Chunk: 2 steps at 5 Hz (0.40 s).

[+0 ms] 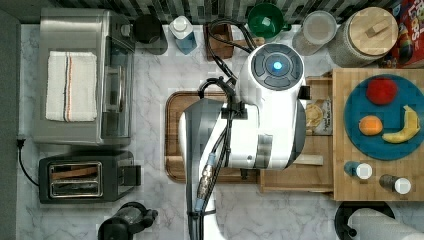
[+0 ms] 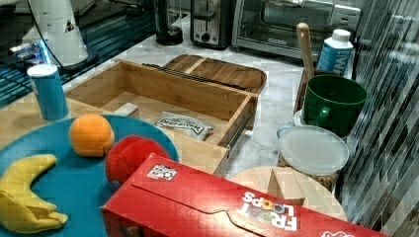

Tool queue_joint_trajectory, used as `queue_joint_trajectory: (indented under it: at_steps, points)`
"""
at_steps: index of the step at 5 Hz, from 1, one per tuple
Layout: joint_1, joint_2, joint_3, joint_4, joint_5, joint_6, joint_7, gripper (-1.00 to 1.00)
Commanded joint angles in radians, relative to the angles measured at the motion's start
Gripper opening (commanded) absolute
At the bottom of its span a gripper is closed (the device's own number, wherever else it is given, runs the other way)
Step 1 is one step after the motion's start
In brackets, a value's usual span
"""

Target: Close the drawer.

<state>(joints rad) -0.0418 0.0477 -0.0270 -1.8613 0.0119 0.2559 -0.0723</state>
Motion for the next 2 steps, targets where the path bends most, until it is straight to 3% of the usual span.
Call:
queue_joint_trajectory:
  at_steps: [1, 2]
  points:
    - [-0.002, 0.004, 0.002, -0.003, 0.000, 0.001, -0.013, -1.00]
    - [-0.013, 0.007, 0.007, -0.025, 0.030, 0.012, -0.180, 1.00]
